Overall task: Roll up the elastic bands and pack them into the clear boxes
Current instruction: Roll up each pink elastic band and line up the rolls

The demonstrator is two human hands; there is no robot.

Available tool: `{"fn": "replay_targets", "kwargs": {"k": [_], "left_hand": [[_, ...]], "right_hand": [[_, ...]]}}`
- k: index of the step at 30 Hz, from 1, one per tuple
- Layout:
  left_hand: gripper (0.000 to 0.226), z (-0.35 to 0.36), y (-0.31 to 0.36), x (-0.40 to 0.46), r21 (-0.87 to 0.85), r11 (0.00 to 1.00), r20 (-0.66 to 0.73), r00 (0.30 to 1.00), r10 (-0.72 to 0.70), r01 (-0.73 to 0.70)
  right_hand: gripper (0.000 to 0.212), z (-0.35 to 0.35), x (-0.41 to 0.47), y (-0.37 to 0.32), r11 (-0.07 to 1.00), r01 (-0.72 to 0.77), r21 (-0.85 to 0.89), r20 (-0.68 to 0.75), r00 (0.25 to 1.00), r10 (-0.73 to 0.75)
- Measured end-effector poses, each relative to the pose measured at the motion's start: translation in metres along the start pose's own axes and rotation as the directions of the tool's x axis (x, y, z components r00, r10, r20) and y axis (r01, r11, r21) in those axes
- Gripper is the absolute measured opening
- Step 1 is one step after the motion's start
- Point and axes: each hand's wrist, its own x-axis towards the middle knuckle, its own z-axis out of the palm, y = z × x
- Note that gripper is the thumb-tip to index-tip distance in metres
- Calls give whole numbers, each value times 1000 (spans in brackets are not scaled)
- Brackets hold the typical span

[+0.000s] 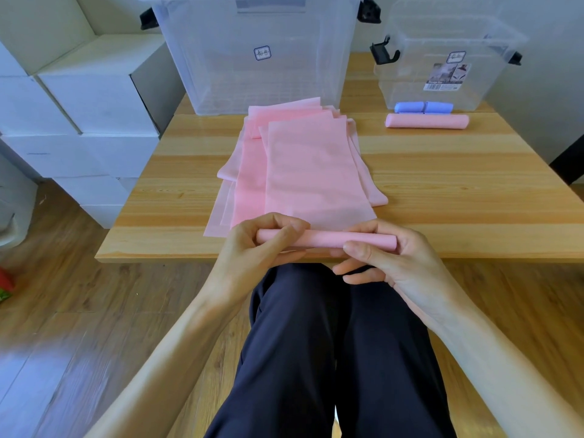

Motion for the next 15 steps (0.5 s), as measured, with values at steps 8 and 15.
{"fn": "replay_targets", "kwargs": {"k": [8, 15], "left_hand": [[29, -4, 5, 0, 54, 998, 74, 997, -33, 29], [26, -4, 5, -1, 93, 996, 80, 997, -22, 15]], "right_hand": [[33, -5, 0, -1, 999, 1, 49, -60, 998, 2], [29, -4, -1, -2, 1000, 4, 21, -32, 999, -3]]}}
